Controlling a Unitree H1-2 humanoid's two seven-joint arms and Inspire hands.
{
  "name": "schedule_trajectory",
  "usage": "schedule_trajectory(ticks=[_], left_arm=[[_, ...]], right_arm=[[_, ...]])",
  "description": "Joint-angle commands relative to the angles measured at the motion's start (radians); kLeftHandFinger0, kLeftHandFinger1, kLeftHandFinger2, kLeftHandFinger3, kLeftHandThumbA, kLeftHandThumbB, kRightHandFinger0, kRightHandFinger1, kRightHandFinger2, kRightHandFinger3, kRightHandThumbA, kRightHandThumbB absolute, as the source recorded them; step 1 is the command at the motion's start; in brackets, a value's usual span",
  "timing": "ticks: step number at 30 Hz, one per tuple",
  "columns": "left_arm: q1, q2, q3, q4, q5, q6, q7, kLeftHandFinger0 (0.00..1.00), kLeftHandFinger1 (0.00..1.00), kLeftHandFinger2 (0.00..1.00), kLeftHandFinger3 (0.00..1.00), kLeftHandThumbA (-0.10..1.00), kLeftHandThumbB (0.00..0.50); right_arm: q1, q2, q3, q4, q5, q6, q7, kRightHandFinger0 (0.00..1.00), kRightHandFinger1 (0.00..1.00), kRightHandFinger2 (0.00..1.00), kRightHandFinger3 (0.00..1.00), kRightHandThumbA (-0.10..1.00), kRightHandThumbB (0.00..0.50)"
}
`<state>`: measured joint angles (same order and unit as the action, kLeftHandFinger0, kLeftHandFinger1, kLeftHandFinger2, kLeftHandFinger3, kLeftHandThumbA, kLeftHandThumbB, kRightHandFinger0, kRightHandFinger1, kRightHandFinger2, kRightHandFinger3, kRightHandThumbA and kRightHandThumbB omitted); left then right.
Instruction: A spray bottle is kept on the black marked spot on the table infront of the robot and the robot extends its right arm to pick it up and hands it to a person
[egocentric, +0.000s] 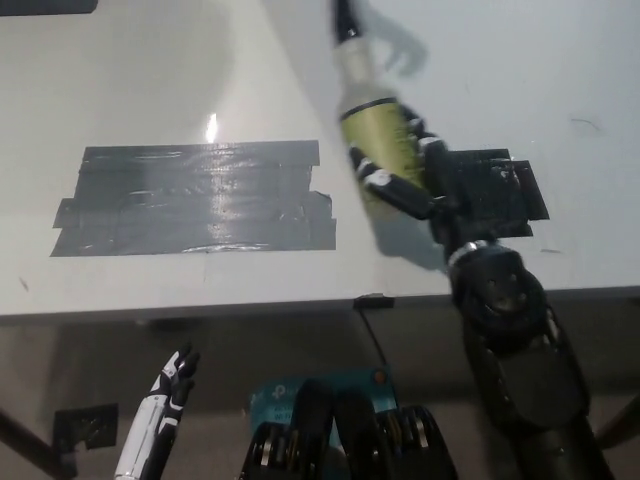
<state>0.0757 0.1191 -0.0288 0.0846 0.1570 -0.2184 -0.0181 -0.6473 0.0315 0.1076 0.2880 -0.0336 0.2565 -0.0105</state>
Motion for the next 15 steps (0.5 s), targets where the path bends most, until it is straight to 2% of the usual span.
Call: schedule_trajectory(ticks=[1, 2, 5, 12, 14, 15], left_arm=[[-0.009, 0.014, 0.000, -0.007, -0.012, -0.029, -0.008, 1.00, 1.00, 1.00, 1.00, 1.00, 0.288], [-0.009, 0.015, 0.000, -0.008, -0.014, -0.029, -0.009, 1.00, 1.00, 1.00, 1.00, 1.00, 0.288], [-0.009, 0.019, -0.001, -0.015, -0.014, -0.024, -0.012, 1.00, 1.00, 1.00, 1.00, 1.00, 0.288], [-0.007, 0.025, -0.007, -0.016, -0.012, -0.014, -0.016, 1.00, 1.00, 1.00, 1.00, 1.00, 0.297], [-0.004, 0.027, -0.008, -0.020, -0.009, -0.011, -0.015, 1.00, 1.00, 1.00, 1.00, 1.00, 0.300], [-0.003, 0.028, -0.009, -0.023, -0.009, -0.008, -0.016, 1.00, 1.00, 1.00, 1.00, 1.00, 0.298]], right_arm=[[-0.173, 0.048, -0.019, 0.017, 0.082, 0.132, 0.077, 0.02, 0.59, 0.90, 0.92, -0.10, 0.126], [-0.183, 0.051, -0.024, 0.034, 0.082, 0.129, 0.079, 0.03, 0.59, 0.90, 0.91, -0.10, 0.137], [-0.207, 0.065, -0.037, 0.080, 0.083, 0.120, 0.073, 0.05, 0.60, 0.90, 0.89, -0.10, 0.122], [-0.234, 0.086, -0.083, 0.154, 0.100, 0.091, 0.057, 0.04, 0.60, 0.91, 0.87, -0.10, 0.135], [-0.237, 0.091, -0.098, 0.168, 0.109, 0.078, 0.054, 0.04, 0.59, 0.90, 0.86, -0.10, 0.136], [-0.241, 0.092, -0.107, 0.179, 0.109, 0.057, 0.049, 0.05, 0.58, 0.86, 0.81, -0.10, 0.131]])
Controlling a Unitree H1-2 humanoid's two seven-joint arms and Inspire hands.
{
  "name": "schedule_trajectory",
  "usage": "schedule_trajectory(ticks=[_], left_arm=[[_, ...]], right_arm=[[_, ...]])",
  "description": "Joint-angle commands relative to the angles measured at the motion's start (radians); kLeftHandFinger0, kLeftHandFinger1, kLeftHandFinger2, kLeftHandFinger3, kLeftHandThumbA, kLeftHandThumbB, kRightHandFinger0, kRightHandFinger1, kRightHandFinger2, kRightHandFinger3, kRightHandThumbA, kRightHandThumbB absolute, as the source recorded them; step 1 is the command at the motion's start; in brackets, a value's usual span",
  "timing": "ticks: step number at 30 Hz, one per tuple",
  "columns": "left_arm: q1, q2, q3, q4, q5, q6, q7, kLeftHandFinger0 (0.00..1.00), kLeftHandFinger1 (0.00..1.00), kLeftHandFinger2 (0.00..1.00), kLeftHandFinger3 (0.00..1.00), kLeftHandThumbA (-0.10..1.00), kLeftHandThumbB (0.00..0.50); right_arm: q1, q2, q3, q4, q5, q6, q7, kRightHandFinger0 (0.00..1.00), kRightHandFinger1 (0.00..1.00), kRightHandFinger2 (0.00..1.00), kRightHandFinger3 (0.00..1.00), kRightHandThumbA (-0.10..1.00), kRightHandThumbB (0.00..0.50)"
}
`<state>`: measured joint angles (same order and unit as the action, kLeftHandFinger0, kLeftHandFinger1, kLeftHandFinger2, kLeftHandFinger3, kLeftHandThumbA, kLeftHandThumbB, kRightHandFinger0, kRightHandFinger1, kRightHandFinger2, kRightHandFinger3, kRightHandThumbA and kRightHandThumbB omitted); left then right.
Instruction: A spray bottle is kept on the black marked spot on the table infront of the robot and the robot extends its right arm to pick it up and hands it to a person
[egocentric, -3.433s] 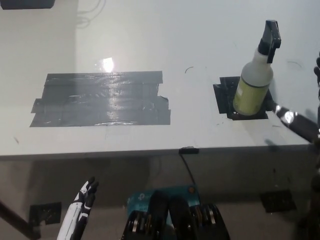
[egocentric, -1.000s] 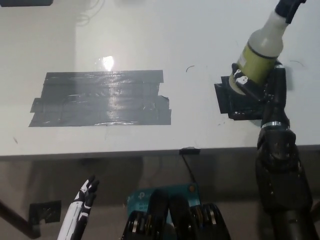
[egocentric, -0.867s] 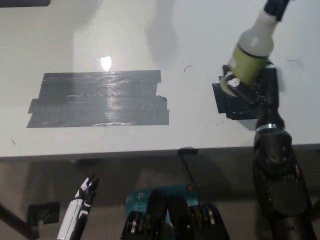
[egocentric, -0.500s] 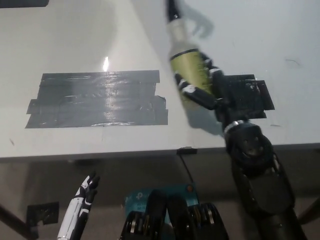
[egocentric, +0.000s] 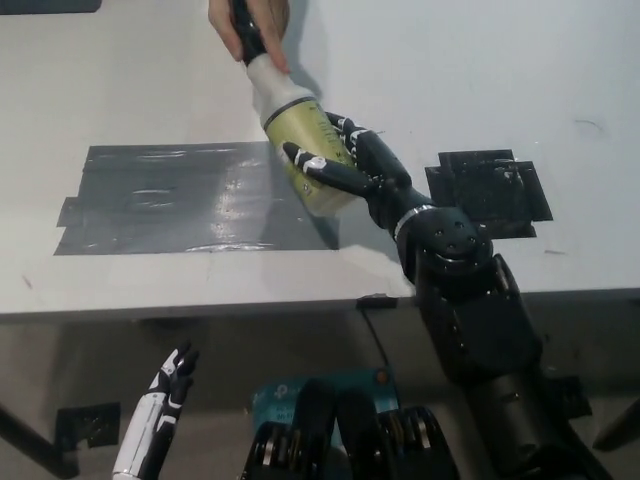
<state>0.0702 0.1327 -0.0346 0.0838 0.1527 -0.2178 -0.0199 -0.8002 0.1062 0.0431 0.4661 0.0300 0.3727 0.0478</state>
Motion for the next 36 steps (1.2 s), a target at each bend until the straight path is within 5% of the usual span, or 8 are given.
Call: schedule_trajectory(ticks=[1, 5, 8, 9, 10, 13, 20, 36], left_arm=[[0.002, 0.015, -0.004, -0.023, -0.005, -0.007, -0.014, 1.00, 1.00, 1.00, 1.00, 1.00, 0.297], [-0.001, 0.018, -0.005, -0.021, -0.002, -0.009, -0.011, 1.00, 1.00, 1.00, 1.00, 1.00, 0.292], [0.000, 0.019, -0.007, -0.027, -0.004, 0.003, -0.014, 1.00, 1.00, 1.00, 1.00, 1.00, 0.291], [0.000, 0.020, -0.007, -0.028, -0.003, 0.005, -0.014, 1.00, 1.00, 1.00, 1.00, 1.00, 0.287], [-0.001, 0.020, -0.007, -0.029, -0.001, 0.007, -0.014, 1.00, 1.00, 1.00, 1.00, 1.00, 0.286], [-0.001, 0.022, -0.006, -0.025, -0.017, -0.001, -0.020, 1.00, 1.00, 1.00, 1.00, 1.00, 0.292], [-0.005, 0.026, -0.008, -0.030, -0.003, 0.005, -0.015, 1.00, 1.00, 1.00, 1.00, 1.00, 0.273], [-0.017, 0.027, -0.008, -0.021, 0.015, 0.010, -0.004, 1.00, 1.00, 1.00, 1.00, 1.00, 0.269]], right_arm=[[-0.089, 0.018, -0.049, 0.008, 0.047, -0.079, -0.011, 0.04, 0.57, 0.85, 0.80, -0.10, 0.122], [-0.083, 0.021, -0.069, -0.007, 0.043, -0.100, -0.026, 0.06, 0.57, 0.86, 0.83, -0.10, 0.119], [-0.069, 0.035, -0.093, -0.029, 0.052, -0.121, -0.044, 0.16, 0.58, 0.88, 0.90, 0.00, 0.207], [-0.059, 0.025, -0.081, -0.050, 0.056, -0.114, -0.010, 0.81, 1.00, 1.00, 1.00, 0.26, 0.357], [-0.045, 0.013, -0.065, -0.075, 0.061, -0.106, 0.031, 1.00, 1.00, 1.00, 1.00, 0.43, 0.439], [0.002, -0.060, 0.019, -0.164, 0.014, -0.141, 0.114, 1.00, 1.00, 1.00, 1.00, 0.68, 0.500], [0.126, -0.183, 0.061, -0.460, -0.031, -0.144, 0.103, 1.00, 1.00, 1.00, 1.00, 0.85, 0.500], [0.703, -0.292, 0.026, -1.073, 0.012, -0.232, 0.096, 1.00, 1.00, 1.00, 1.00, 0.83, 0.462]])
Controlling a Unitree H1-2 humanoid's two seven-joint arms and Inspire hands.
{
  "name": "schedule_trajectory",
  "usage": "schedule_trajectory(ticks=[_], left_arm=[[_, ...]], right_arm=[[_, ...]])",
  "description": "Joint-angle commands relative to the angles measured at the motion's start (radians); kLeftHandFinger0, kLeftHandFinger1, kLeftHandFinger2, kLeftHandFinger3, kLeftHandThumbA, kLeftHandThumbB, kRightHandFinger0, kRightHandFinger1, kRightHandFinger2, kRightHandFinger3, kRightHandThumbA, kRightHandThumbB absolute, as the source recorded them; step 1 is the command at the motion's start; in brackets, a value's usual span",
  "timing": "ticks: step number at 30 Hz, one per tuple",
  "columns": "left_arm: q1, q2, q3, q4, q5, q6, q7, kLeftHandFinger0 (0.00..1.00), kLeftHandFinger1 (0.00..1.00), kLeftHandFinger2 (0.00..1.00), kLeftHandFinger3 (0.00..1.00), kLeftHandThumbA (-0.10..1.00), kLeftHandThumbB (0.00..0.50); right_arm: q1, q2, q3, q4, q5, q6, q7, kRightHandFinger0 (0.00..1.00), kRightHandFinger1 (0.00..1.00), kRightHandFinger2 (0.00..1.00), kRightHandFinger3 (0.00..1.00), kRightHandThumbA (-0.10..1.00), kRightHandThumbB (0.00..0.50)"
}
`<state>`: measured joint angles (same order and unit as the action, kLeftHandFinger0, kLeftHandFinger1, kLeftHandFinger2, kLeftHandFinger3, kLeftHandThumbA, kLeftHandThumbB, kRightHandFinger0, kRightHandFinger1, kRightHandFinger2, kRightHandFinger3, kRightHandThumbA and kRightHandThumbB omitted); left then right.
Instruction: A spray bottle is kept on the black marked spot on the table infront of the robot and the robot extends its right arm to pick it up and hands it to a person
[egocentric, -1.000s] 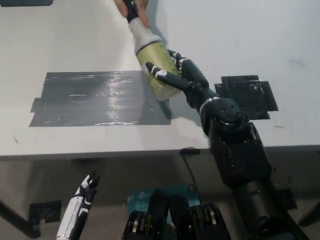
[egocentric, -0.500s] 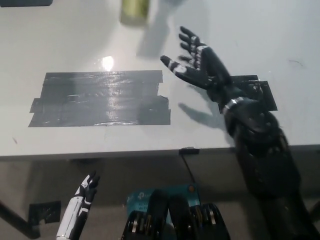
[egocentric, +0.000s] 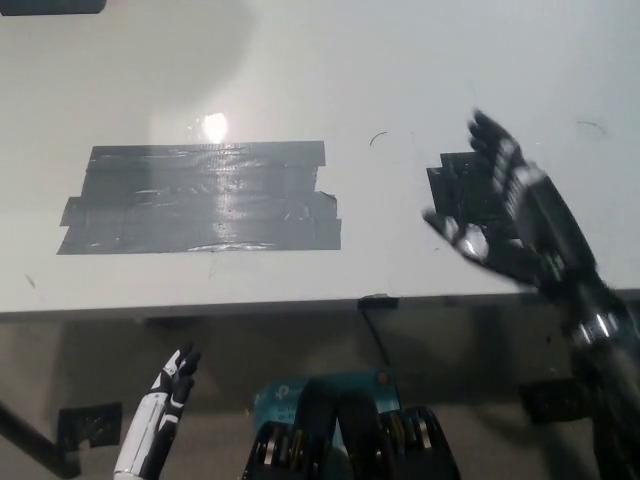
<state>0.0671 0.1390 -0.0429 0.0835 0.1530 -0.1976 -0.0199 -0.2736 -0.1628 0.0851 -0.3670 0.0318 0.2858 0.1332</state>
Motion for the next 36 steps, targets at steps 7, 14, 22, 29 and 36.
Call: schedule_trajectory(ticks=[7, 14, 22, 29, 36], left_arm=[[0.005, 0.016, -0.004, -0.012, 0.007, -0.039, -0.005, 1.00, 1.00, 1.00, 1.00, 1.00, 0.307], [0.005, 0.007, 0.006, 0.014, -0.016, -0.069, 0.002, 1.00, 1.00, 1.00, 1.00, 1.00, 0.311], [-0.003, 0.010, 0.005, 0.020, -0.006, -0.079, 0.004, 1.00, 1.00, 1.00, 1.00, 1.00, 0.323], [0.010, 0.011, 0.004, 0.021, 0.008, -0.087, 0.009, 1.00, 1.00, 1.00, 1.00, 1.00, 0.311], [0.024, 0.007, 0.003, 0.011, 0.002, -0.074, 0.006, 1.00, 1.00, 1.00, 1.00, 1.00, 0.317]], right_arm=[[0.311, 0.016, 0.013, 0.010, -0.112, -0.309, -0.051, 1.00, 1.00, 1.00, 1.00, 0.86, 0.431], [0.283, 0.051, 0.020, 0.337, -0.136, -0.401, -0.084, 1.00, 1.00, 1.00, 1.00, 0.87, 0.360], [0.263, 0.049, 0.023, 0.440, -0.150, -0.447, -0.074, 1.00, 1.00, 1.00, 1.00, 0.85, 0.345], [0.270, 0.046, 0.028, 0.449, -0.159, -0.453, -0.066, 1.00, 1.00, 1.00, 1.00, 0.83, 0.341], [0.288, 0.046, 0.026, 0.436, -0.162, -0.450, -0.063, 1.00, 1.00, 1.00, 1.00, 0.82, 0.333]])
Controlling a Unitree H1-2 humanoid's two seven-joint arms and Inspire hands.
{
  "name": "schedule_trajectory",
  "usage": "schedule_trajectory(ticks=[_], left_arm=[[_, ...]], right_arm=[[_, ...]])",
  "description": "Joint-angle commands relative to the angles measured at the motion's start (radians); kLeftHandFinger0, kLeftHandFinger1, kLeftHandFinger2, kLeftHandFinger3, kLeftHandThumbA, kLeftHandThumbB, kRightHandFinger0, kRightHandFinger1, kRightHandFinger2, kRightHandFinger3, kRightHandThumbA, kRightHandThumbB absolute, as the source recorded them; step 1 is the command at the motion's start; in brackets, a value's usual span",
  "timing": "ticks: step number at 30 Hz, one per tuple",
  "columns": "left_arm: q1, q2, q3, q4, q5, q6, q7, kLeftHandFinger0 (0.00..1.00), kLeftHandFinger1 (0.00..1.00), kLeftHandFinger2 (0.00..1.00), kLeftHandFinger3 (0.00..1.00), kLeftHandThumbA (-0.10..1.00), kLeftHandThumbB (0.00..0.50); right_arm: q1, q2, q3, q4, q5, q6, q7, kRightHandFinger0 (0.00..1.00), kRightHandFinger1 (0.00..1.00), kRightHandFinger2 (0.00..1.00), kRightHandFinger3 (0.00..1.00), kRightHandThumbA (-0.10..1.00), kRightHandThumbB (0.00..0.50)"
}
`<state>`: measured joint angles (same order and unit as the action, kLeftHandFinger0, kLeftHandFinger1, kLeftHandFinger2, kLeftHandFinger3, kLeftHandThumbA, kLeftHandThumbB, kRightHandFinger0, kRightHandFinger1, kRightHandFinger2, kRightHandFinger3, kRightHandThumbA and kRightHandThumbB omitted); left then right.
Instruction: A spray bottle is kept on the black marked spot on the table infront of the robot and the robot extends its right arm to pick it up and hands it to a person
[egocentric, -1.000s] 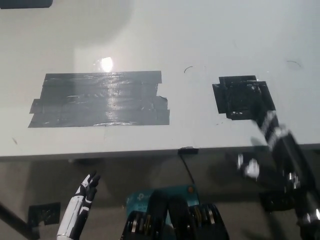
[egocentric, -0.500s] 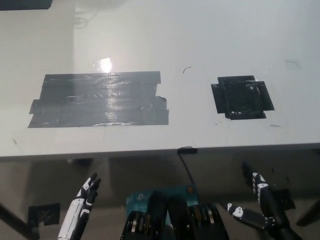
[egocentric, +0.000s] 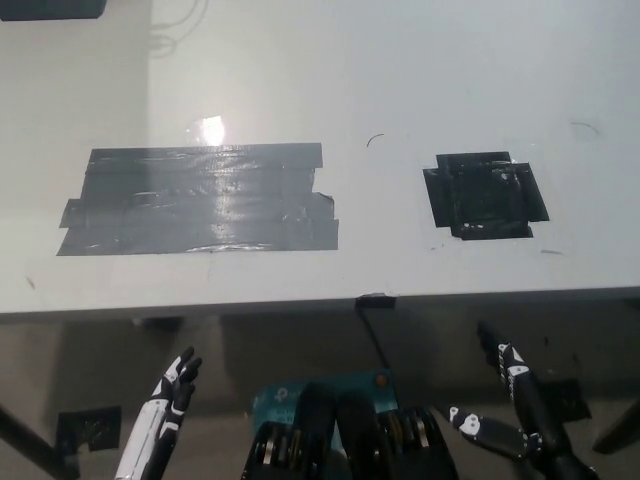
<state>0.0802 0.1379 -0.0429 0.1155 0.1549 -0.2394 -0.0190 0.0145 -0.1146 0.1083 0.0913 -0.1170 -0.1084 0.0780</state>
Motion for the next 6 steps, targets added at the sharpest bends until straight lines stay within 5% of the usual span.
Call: schedule_trajectory(ticks=[1, 6], left_arm=[[0.014, 0.007, 0.003, -0.022, 0.000, -0.033, 0.004, 1.00, 1.00, 1.00, 1.00, 1.00, 0.313], [0.013, 0.010, 0.001, -0.023, 0.019, -0.029, 0.010, 1.00, 1.00, 1.00, 1.00, 1.00, 0.331]], right_arm=[[0.003, -0.003, 0.004, -0.025, -0.017, -0.056, -0.009, 1.00, 1.00, 1.00, 1.00, 0.83, 0.333], [0.002, -0.002, 0.002, -0.029, -0.016, -0.050, -0.005, 1.00, 1.00, 1.00, 1.00, 0.83, 0.339]])
